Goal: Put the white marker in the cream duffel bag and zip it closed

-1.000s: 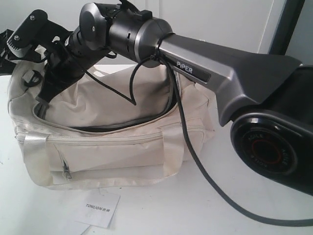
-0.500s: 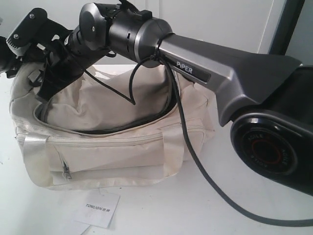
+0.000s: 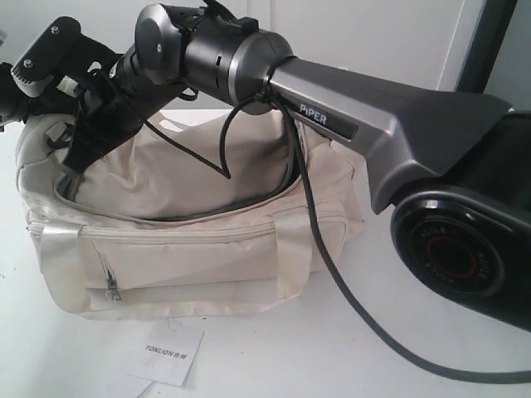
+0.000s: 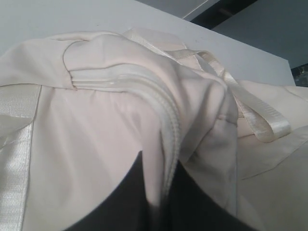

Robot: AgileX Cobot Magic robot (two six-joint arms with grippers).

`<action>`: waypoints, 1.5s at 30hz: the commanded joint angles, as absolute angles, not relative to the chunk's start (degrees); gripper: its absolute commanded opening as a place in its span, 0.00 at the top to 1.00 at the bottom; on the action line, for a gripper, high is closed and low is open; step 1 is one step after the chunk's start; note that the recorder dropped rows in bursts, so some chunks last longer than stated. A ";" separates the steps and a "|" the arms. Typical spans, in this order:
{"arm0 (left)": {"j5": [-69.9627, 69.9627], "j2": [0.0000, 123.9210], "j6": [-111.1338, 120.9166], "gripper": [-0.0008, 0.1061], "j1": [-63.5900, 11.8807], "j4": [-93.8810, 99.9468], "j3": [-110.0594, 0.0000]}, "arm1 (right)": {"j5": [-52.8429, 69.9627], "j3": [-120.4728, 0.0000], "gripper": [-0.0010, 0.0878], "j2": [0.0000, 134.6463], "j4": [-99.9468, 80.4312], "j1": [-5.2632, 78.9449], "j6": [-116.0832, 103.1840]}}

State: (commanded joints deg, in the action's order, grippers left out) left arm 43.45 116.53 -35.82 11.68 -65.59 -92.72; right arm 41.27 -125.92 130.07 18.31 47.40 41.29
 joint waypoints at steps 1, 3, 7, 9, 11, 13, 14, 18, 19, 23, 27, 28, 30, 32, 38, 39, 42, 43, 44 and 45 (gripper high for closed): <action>43.74 116.53 -35.82 0.99 11.99 -66.32 -92.72 | 41.83 -125.92 0.99 129.92 18.31 47.81 41.29; 44.18 116.53 -35.82 0.99 12.53 -67.27 -92.72 | 42.71 -125.92 0.99 129.81 18.31 48.07 41.29; 44.60 116.53 -35.82 0.99 13.25 -67.54 -92.72 | 43.65 -125.92 0.99 129.41 18.31 48.76 41.29; 44.60 116.53 -35.82 0.99 13.25 -67.54 -92.72 | 43.65 -125.92 0.99 129.16 18.31 49.02 41.29; 44.60 116.53 -35.82 0.99 13.25 -67.65 -92.72 | 43.80 -125.92 0.99 128.59 18.31 49.04 41.29; 44.73 116.53 -35.82 0.99 13.25 -67.65 -92.72 | 44.21 -125.92 0.99 128.16 18.42 49.14 41.29; 44.73 116.53 -35.82 0.99 13.25 -67.65 -92.72 | 44.77 -125.92 0.99 128.04 18.42 49.29 41.29; 44.73 116.53 -35.82 0.99 13.25 -67.87 -92.72 | 45.73 -125.92 0.99 127.65 18.42 49.26 41.29; 44.73 116.53 -35.82 0.99 13.25 -67.87 -92.72 | 45.73 -125.92 0.99 127.65 18.42 49.26 41.29; 44.99 116.53 -35.82 0.99 13.25 -68.46 -92.72 | 46.27 -125.92 0.99 127.55 18.42 49.26 41.29; 44.99 116.53 -35.93 0.99 13.25 -68.47 -92.72 | 47.49 -125.92 0.99 127.61 18.53 49.26 41.29; 44.99 116.53 -35.93 0.99 13.25 -68.47 -92.72 | 47.91 -125.92 0.99 127.61 18.53 49.26 41.29; 44.99 116.53 -35.93 0.99 13.25 -68.47 -92.72 | 48.65 -125.92 0.99 127.61 18.53 49.26 41.29; 44.99 116.53 -35.93 0.99 13.25 -68.47 -92.72 | 49.00 -125.92 0.99 127.61 18.53 49.26 41.29; 44.99 116.53 -35.93 0.99 13.25 -68.47 -92.72 | 49.65 -125.92 0.99 127.61 20.28 49.26 42.55; 44.99 116.53 -35.93 0.99 13.25 -68.47 -92.72 | 49.78 -125.92 0.99 127.61 21.05 49.26 43.50; 44.99 116.53 -35.93 0.99 13.25 -68.47 -92.72 | 50.03 -125.92 0.99 127.61 21.73 49.35 43.73; 44.99 116.53 -35.93 0.99 13.25 -68.47 -92.72 | 50.18 -125.92 0.99 127.61 21.73 49.35 43.73; 44.99 116.53 -35.93 0.99 13.25 -68.47 -92.72 | 50.41 -125.92 0.99 127.61 21.73 49.35 43.73; 44.99 116.53 -35.93 0.99 13.25 -68.47 -92.72 | 50.86 -125.92 0.99 127.52 21.73 49.49 43.86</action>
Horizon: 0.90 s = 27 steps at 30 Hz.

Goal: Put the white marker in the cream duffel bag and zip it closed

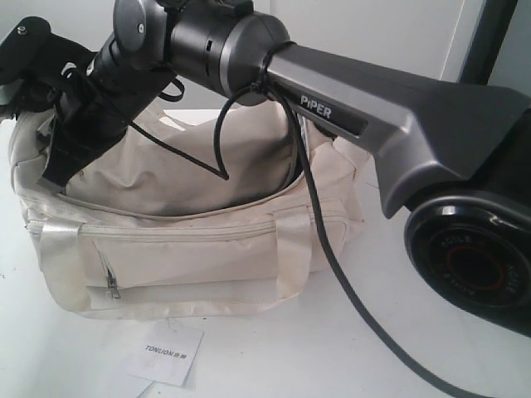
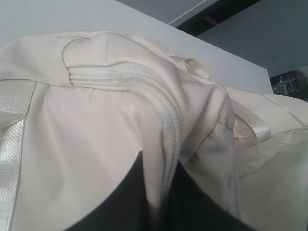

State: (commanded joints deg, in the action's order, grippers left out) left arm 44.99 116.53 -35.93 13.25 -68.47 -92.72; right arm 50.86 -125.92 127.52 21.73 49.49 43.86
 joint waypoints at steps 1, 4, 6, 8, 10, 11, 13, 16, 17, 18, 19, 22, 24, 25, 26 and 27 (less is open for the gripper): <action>44.99 116.53 -35.93 0.99 13.25 -68.47 -92.72 | 51.48 -125.92 0.99 127.52 21.73 49.53 44.41; 44.99 116.53 -35.93 0.99 13.25 -68.47 -92.72 | 52.67 -125.92 0.99 127.37 21.87 49.53 44.97; 44.99 116.53 -35.93 0.99 13.35 -68.47 -92.72 | 52.67 -125.92 0.99 127.39 22.04 49.64 44.97; 44.99 116.53 -35.93 0.99 13.35 -68.47 -92.72 | 52.95 -125.92 0.99 127.39 22.24 49.63 44.97; 44.99 116.53 -35.93 0.99 13.35 -68.47 -92.72 | 53.69 -125.92 0.99 127.39 22.37 49.63 44.97; 44.99 116.53 -36.04 0.99 13.35 -68.47 -92.72 | 54.46 -125.92 0.99 127.39 23.43 49.63 45.41; 44.99 116.53 -36.04 0.99 13.35 -68.47 -92.72 | 55.68 -125.92 0.99 126.92 24.12 49.73 46.51; 44.99 116.53 -36.04 0.99 13.35 -68.47 -92.72 | 56.40 -125.92 0.99 126.42 24.12 49.76 46.51; 44.99 116.53 -36.04 0.99 13.35 -68.47 -92.72 | 56.71 -125.92 0.99 126.28 24.12 49.76 46.51; 44.99 116.53 -36.04 0.99 13.35 -68.47 -92.72 | 57.14 -125.92 0.99 126.15 24.12 49.76 46.51; 44.99 116.53 -36.04 0.99 13.35 -68.47 -92.72 | 57.53 -125.92 0.99 126.04 24.12 49.76 46.51; 44.99 116.53 -36.04 0.99 13.35 -68.47 -92.72 | 58.79 -125.92 0.99 126.04 24.12 49.76 46.51; 44.99 116.53 -36.04 0.99 13.35 -68.47 -92.72 | 59.23 -125.92 0.99 126.04 24.12 49.76 46.51; 44.99 116.53 -36.04 0.99 13.35 -68.47 -92.72 | 59.59 -125.92 0.99 125.91 24.12 49.76 46.51; 44.99 116.53 -36.04 0.99 13.35 -68.47 -92.72 | 59.72 -125.92 0.99 125.91 24.12 49.76 46.51; 44.99 116.53 -36.04 0.99 13.35 -68.47 -92.72 | 59.72 -125.92 0.99 125.80 24.12 49.76 46.51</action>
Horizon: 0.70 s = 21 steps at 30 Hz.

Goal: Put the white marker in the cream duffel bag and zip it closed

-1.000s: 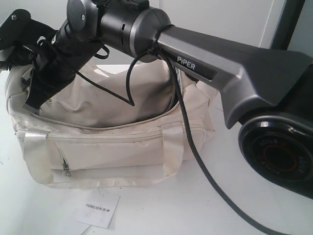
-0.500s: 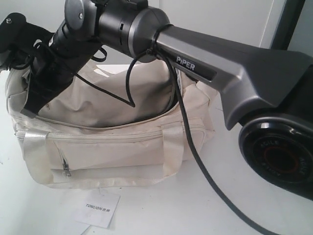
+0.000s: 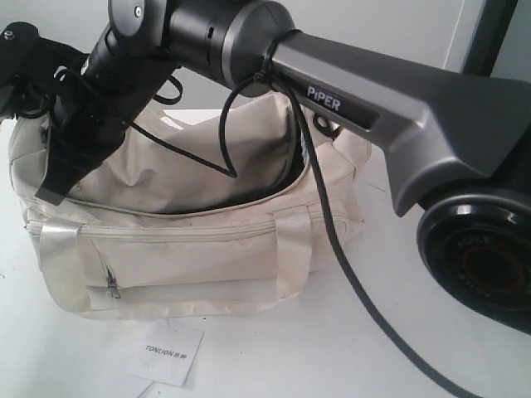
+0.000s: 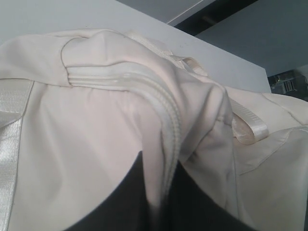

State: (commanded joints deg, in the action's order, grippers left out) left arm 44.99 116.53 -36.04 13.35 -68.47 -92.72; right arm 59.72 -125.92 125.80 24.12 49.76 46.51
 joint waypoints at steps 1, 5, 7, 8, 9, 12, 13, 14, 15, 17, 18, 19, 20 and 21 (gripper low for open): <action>44.99 116.53 -36.04 0.99 13.35 -68.47 -92.72 | 59.83 -125.92 0.99 125.67 24.12 49.76 46.51; 44.99 116.53 -36.04 0.99 13.35 -68.47 -92.72 | 60.19 -125.92 0.99 125.06 23.98 49.76 46.51; 44.99 116.53 -36.04 0.99 13.35 -68.47 -92.72 | 60.19 -125.92 0.99 125.04 23.71 49.76 46.51; 44.99 116.53 -36.04 0.99 13.35 -68.47 -92.72 | 60.19 -125.92 0.99 124.91 23.46 49.76 46.51; 44.99 116.53 -36.04 0.99 13.35 -68.47 -92.72 | 60.21 -125.92 0.99 124.80 23.47 49.76 46.51; 44.99 116.53 -36.04 0.99 13.35 -68.47 -92.72 | 60.21 -125.92 0.99 124.17 23.30 49.76 46.51; 44.99 116.53 -36.04 0.99 13.35 -68.47 -92.72 | 60.21 -125.92 0.99 124.05 22.91 49.76 46.51; 44.99 116.53 -36.04 0.99 13.35 -68.47 -92.72 | 60.21 -125.92 0.99 123.78 22.39 49.76 46.51; 44.99 116.53 -36.04 0.99 13.35 -68.47 -92.72 | 60.21 -125.92 0.99 123.64 21.79 49.76 46.51; 44.99 116.53 -36.04 0.99 13.35 -68.47 -92.72 | 59.74 -125.92 0.99 123.41 20.95 49.76 46.51; 44.99 116.53 -36.04 0.99 13.35 -68.47 -92.72 | 59.63 -125.92 0.99 123.41 20.78 49.76 46.51; 44.99 116.53 -36.04 0.99 13.35 -68.47 -92.72 | 59.49 -125.92 0.99 123.24 20.78 49.76 46.51; 44.99 116.53 -36.04 0.99 13.35 -68.47 -92.72 | 59.26 -125.92 0.99 123.06 20.78 49.66 46.51; 44.99 116.53 -36.04 0.99 13.35 -68.47 -92.72 | 59.14 -125.92 0.99 123.05 20.78 49.66 46.51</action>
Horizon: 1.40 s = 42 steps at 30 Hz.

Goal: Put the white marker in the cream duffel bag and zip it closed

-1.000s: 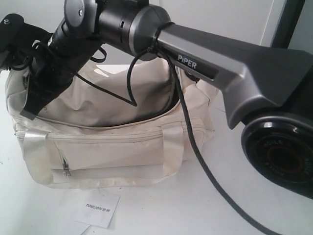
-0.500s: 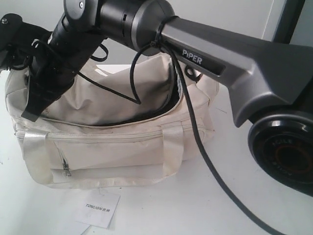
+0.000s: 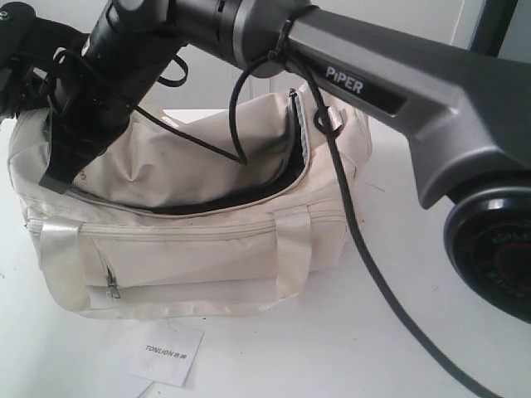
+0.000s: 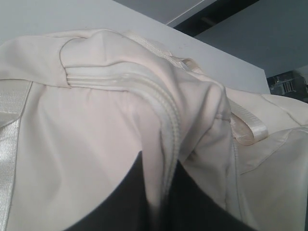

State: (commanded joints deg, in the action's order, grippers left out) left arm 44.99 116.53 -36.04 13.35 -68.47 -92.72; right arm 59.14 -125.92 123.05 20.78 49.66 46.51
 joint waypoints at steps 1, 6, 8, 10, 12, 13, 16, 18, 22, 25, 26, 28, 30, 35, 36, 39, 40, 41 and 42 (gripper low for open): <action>44.99 116.53 -36.04 0.99 13.35 -68.47 -92.72 | 59.01 -125.92 0.99 122.92 20.78 49.66 46.51; 44.99 116.53 -36.04 0.99 13.35 -68.47 -92.72 | 58.00 -125.92 0.99 122.23 20.56 49.66 46.51; 44.99 116.53 -36.04 0.99 13.35 -68.47 -92.72 | 57.74 -125.92 0.99 121.92 20.34 49.66 46.51; 44.99 116.53 -36.04 0.99 13.35 -68.47 -92.72 | 57.74 -125.92 0.99 121.85 20.34 49.66 46.51; 44.99 116.53 -36.04 0.99 13.35 -68.47 -92.72 | 57.74 -125.92 0.99 121.74 20.34 49.66 46.51; 44.99 116.53 -36.04 0.99 13.35 -68.47 -92.72 | 57.74 -125.92 0.99 121.57 20.34 49.66 46.51; 44.99 116.53 -36.04 0.99 13.35 -68.47 -92.72 | 57.74 -125.92 0.99 121.36 20.62 49.66 46.51; 44.99 116.53 -36.04 0.99 13.35 -68.47 -92.72 | 57.89 -125.92 0.99 121.23 20.73 49.66 46.51; 44.99 116.53 -36.04 0.99 13.35 -68.47 -92.72 | 59.59 -125.92 0.99 121.09 21.09 49.66 46.51; 44.99 116.53 -36.04 0.99 13.35 -68.47 -92.72 | 61.03 -125.92 0.99 121.09 21.56 49.66 46.51; 44.99 116.53 -36.04 0.99 13.35 -68.47 -92.72 | 61.32 -125.92 0.99 121.09 21.93 49.66 46.51; 44.99 116.53 -36.04 0.99 13.35 -68.47 -92.72 | 61.57 -125.92 0.99 121.09 22.50 49.66 46.51; 44.99 116.53 -36.04 0.99 13.35 -68.47 -92.72 | 61.85 -125.92 0.99 121.09 22.49 49.66 46.51; 44.99 116.53 -36.04 0.99 13.35 -68.47 -92.72 | 64.68 -125.92 0.99 121.09 22.57 49.66 47.25; 44.99 116.53 -36.04 0.99 13.35 -68.47 -92.72 | 65.36 -125.92 0.99 121.09 22.57 49.66 47.66; 44.99 116.53 -36.04 0.99 13.35 -68.47 -92.72 | 66.33 -125.92 0.99 121.09 22.57 49.66 47.80; 44.99 116.53 -36.04 0.99 13.46 -68.47 -92.72 | 66.59 -125.92 0.99 121.09 22.57 49.66 47.80; 44.99 116.53 -36.04 0.99 13.46 -68.47 -92.72 | 66.75 -125.92 0.99 121.09 22.57 49.66 47.80; 44.99 116.53 -36.04 0.99 13.57 -68.47 -92.72 | 67.04 -125.92 0.99 121.09 22.57 49.66 47.91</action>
State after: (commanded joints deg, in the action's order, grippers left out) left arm 44.99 116.53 -36.04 13.57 -68.47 -92.72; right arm 67.04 -125.92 121.09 22.57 49.66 47.91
